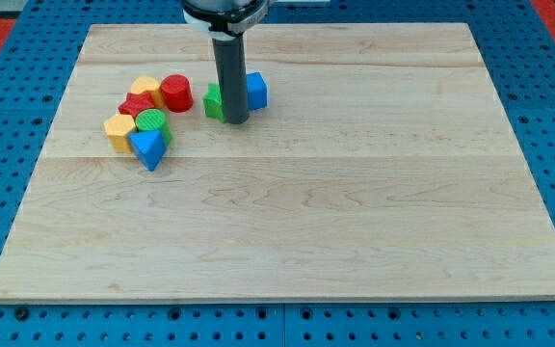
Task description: Separate the blue triangle with yellow hexagon and green circle
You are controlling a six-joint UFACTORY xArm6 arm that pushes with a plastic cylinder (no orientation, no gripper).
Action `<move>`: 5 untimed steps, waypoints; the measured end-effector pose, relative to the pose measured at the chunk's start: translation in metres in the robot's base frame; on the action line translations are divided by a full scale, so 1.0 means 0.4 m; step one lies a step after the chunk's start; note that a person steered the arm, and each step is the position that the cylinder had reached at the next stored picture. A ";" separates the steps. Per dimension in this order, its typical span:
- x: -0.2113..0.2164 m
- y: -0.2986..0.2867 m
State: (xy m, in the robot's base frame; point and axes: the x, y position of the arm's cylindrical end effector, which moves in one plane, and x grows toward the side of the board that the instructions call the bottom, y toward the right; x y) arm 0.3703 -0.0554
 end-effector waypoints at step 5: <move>0.107 -0.283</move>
State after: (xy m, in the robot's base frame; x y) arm 0.4133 -0.1687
